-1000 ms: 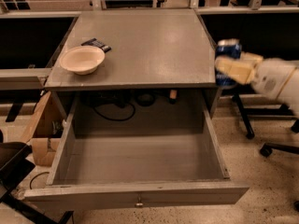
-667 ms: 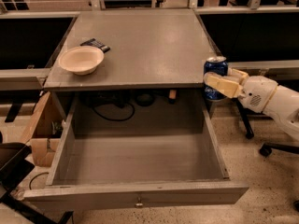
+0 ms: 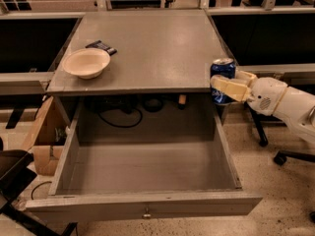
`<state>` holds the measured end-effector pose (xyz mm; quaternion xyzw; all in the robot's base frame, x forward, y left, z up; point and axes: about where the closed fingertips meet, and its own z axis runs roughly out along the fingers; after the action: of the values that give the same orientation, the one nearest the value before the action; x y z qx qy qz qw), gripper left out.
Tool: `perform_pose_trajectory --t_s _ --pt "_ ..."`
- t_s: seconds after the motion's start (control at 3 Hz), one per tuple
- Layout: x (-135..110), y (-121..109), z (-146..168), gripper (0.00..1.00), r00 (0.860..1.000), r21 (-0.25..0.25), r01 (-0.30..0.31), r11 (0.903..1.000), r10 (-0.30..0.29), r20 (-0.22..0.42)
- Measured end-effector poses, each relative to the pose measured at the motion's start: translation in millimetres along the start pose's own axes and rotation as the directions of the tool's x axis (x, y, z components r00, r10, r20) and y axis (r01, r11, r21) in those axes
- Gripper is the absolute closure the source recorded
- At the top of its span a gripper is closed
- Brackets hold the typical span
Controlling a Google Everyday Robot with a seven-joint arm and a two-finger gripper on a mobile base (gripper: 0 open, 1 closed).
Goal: Place pepsi can into top drawer
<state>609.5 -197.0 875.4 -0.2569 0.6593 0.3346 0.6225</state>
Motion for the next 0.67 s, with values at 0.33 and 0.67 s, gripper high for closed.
perform_pose_trajectory --t_s 0.33,0.67 --pt "26.2 52.0 51.2 1.00 0.999 -0.199 0.017 0.9798 -0.025 -0.036" --pt "46.8 91.3 87.0 1.00 0.998 -0.335 0.018 0.9422 -0.038 -0.053"
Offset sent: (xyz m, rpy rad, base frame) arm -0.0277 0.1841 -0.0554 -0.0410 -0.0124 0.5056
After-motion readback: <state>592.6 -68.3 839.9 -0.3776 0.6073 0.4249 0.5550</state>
